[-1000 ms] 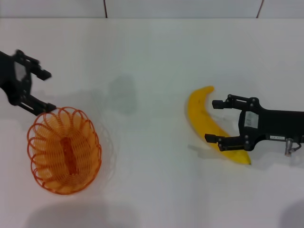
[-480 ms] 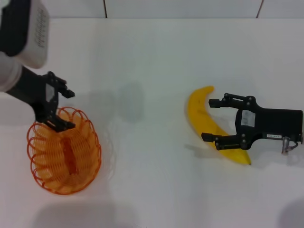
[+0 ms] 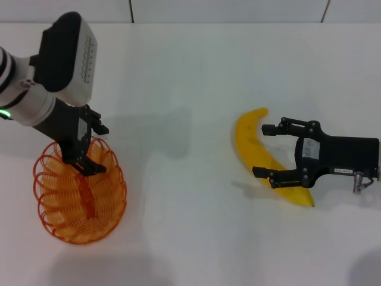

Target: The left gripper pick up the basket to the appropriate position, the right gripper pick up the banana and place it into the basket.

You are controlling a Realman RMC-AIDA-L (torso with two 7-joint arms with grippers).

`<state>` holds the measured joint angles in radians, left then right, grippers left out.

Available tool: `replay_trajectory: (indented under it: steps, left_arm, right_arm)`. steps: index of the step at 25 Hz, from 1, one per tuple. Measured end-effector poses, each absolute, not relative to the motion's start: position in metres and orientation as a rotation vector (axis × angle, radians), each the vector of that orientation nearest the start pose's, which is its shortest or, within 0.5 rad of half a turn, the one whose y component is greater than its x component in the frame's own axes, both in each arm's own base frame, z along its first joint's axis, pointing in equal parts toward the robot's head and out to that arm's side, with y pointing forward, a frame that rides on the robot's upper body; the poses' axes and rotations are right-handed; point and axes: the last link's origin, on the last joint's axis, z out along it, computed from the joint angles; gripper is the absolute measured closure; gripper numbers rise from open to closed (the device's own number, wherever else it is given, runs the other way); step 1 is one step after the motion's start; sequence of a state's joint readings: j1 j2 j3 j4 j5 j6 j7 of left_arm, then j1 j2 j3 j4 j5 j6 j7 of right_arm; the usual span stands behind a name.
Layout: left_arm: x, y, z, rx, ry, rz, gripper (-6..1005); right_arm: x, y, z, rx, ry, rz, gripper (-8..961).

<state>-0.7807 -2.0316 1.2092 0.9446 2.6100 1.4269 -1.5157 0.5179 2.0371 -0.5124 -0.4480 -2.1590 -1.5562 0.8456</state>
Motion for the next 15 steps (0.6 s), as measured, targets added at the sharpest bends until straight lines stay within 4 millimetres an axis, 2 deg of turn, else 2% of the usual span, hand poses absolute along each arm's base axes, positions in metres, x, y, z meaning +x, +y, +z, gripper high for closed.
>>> replay_trajectory:
  steps: [10,15]
  left_arm:
    - [-0.2080,0.3967,-0.0019,-2.904,0.230,0.679,260]
    - [-0.2063,0.3996,0.0011,-2.885,0.160,0.682,281]
  right_arm:
    - [0.3026,0.3020,-0.0134,-2.744,0.191,0.573,60]
    - [0.3027,0.3014,-0.0134,-2.745,0.193,0.575,60]
